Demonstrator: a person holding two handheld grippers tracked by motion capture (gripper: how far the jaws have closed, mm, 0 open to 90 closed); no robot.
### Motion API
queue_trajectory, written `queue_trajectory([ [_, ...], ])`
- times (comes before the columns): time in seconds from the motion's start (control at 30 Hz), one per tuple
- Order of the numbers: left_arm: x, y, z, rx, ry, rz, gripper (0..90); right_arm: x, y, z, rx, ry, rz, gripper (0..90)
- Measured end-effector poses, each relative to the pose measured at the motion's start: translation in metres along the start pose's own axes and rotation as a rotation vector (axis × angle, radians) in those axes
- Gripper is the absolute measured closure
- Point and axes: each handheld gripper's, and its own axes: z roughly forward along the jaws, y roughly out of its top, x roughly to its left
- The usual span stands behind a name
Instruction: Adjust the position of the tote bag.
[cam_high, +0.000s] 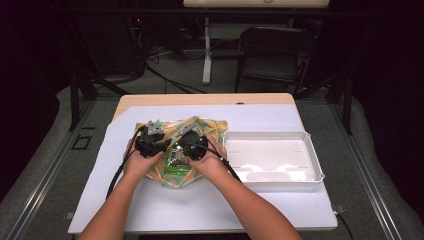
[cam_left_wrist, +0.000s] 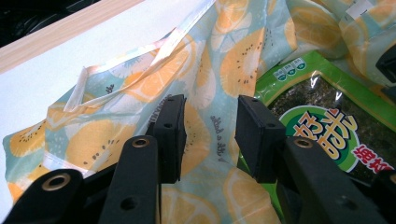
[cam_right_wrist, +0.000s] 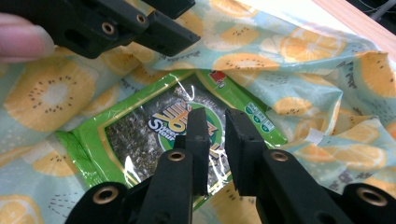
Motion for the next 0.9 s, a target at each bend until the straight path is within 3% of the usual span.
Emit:
queue_trajectory([
  [0.5,0.001,0.000,0.000,0.013,-0.010,0.003,63.0,0.000,-0.011,0.003,0.027,0.021,0.049,77.7],
  [0.77,0.001,0.000,-0.001,0.007,-0.008,0.004,63.2,-0.003,-0.019,0.001,0.061,-0.008,0.014,79.3],
  [0.9,0.001,-0.001,-0.001,0.011,-0.006,0.001,63.2,-0.008,-0.026,0.000,0.071,-0.022,0.024,80.3],
])
